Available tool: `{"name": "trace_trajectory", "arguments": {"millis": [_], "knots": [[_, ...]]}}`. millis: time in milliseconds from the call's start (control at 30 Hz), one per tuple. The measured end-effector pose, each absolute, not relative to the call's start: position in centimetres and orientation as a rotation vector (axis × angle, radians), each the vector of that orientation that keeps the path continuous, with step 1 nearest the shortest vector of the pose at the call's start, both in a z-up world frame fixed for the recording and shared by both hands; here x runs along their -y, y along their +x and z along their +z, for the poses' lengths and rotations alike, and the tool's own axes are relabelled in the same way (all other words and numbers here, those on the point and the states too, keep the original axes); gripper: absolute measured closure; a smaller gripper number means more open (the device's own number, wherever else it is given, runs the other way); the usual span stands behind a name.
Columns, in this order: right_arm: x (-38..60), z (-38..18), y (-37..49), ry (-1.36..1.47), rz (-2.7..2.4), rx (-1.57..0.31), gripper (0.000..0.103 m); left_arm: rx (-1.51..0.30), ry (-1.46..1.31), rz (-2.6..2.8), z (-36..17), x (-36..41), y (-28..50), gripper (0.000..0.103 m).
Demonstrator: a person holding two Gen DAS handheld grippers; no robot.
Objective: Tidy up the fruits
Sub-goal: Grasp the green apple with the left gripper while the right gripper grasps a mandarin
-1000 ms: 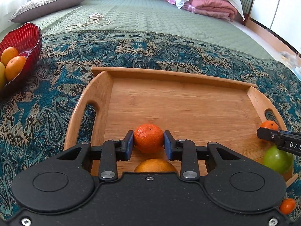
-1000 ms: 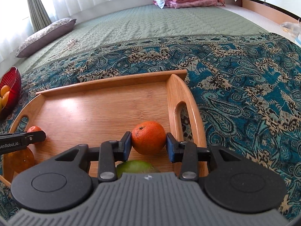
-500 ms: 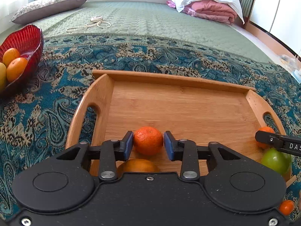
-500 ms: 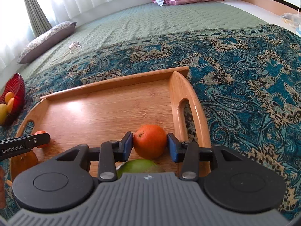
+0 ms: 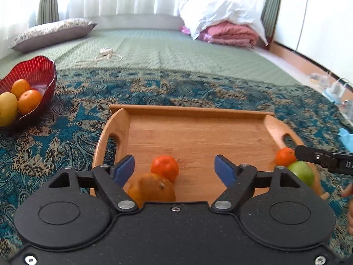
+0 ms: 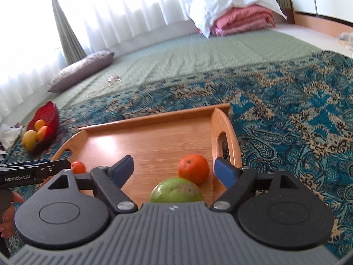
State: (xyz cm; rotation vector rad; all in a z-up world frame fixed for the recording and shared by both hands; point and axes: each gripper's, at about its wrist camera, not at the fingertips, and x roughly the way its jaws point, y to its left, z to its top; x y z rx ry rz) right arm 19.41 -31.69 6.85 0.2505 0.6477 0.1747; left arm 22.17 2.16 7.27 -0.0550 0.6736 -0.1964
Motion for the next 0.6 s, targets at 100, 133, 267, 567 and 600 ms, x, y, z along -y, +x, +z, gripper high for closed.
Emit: {"name": "trace_trajectory", "arguments": {"millis": [100,133,267,567,600], "knots": [[31.5,7.1,17.9,0.223,0.19,-0.615,0.011,-0.645,-0.038,-0.225,7.5,-1.9,19.9,0.017],[31.5,7.2,17.5,0.21,0.193,-0.604,0.009,-0.632,-0.022,-0.233,7.6,-1.8,19.1,0.016],[30.9,7.2,15.5,0.14,0.197,-0.565,0.005,-0.592,0.009,-0.252,7.9,-1.1,16.3,0.013],[29.8,6.4,11.8,0.022,0.175,-0.483,0.0,-0.553,-0.042,-0.279,7.5,-0.4,11.9,0.008],[29.6,6.2,11.4,0.005,0.169,-0.476,0.0,-0.55,-0.045,-0.279,7.4,-0.4,11.5,0.007]]}}
